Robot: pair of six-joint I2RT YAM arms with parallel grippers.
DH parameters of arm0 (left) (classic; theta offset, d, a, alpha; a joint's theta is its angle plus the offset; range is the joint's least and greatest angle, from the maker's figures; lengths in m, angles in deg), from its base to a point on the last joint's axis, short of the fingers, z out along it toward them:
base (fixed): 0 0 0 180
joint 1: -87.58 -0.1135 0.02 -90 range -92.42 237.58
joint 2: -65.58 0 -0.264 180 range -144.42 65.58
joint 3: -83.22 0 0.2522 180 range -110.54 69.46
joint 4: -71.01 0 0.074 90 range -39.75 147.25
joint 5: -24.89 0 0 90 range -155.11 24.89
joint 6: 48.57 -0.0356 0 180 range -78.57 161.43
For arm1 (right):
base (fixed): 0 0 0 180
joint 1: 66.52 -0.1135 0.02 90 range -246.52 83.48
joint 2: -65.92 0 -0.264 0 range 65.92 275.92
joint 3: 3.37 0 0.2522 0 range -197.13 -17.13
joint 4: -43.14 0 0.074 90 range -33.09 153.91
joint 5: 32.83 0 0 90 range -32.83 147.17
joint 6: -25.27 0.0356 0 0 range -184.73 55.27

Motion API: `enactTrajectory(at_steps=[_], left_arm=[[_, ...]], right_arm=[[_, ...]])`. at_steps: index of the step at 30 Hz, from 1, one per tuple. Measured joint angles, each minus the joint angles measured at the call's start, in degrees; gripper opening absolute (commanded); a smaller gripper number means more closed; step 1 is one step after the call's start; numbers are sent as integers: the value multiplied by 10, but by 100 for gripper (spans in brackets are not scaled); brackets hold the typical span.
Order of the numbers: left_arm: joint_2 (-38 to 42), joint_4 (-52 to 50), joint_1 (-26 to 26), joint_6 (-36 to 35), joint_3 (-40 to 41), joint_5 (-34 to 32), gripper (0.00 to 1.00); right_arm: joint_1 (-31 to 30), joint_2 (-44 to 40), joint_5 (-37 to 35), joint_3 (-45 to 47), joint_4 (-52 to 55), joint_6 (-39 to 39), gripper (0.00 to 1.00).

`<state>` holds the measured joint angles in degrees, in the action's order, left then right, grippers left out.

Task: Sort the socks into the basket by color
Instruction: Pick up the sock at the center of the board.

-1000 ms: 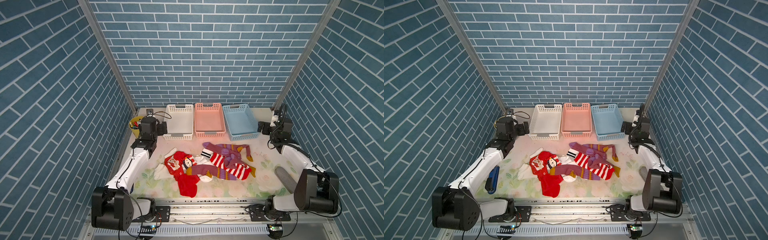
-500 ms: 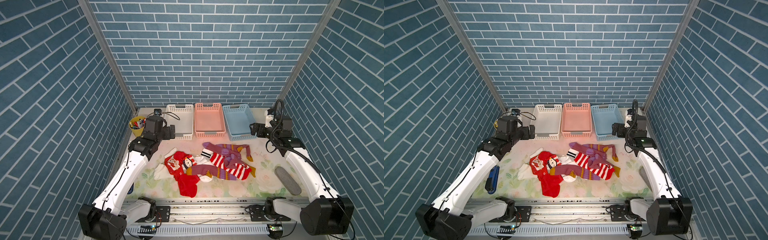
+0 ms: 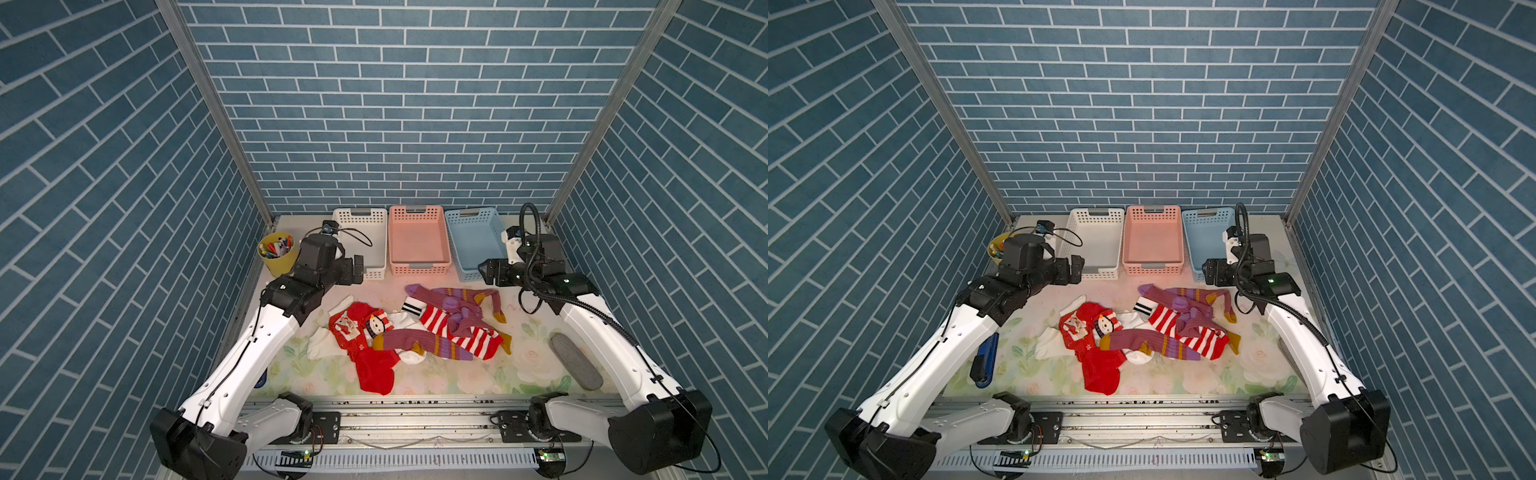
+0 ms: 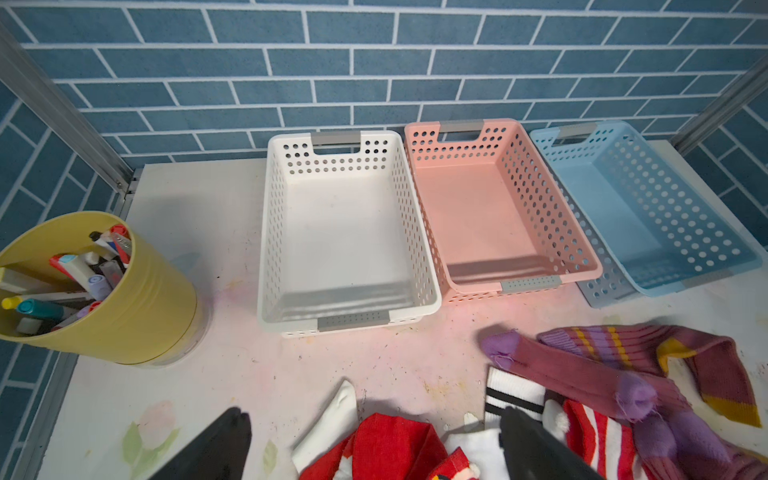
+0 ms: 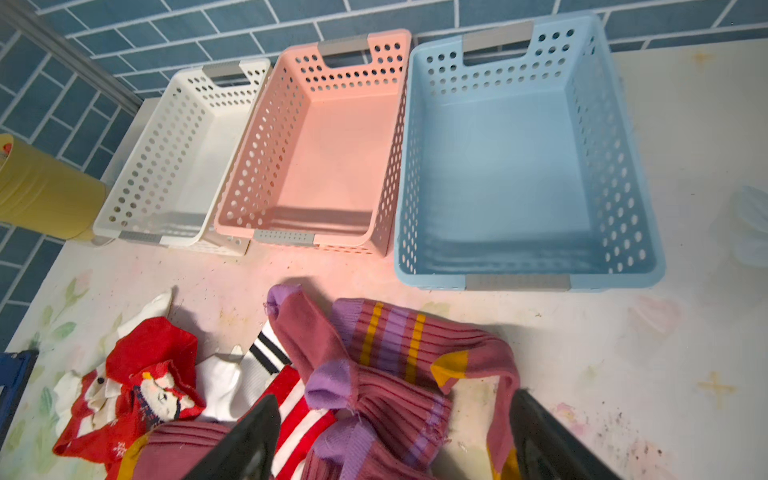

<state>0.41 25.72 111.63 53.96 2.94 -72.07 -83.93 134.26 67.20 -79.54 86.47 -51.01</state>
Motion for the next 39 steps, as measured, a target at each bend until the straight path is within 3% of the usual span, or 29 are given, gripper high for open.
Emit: enactTrajectory(at_steps=[9,22,39], left_arm=[[-31,-10,48,-3,-1,-26,100],[-21,32,63,0,52,-36,100],[-27,5,63,6,42,-44,100]], right_arm=[[-129,0,-36,1,26,15,80],[-287,58,-111,54,28,67,72],[-358,202,-150,37,-9,105,66]])
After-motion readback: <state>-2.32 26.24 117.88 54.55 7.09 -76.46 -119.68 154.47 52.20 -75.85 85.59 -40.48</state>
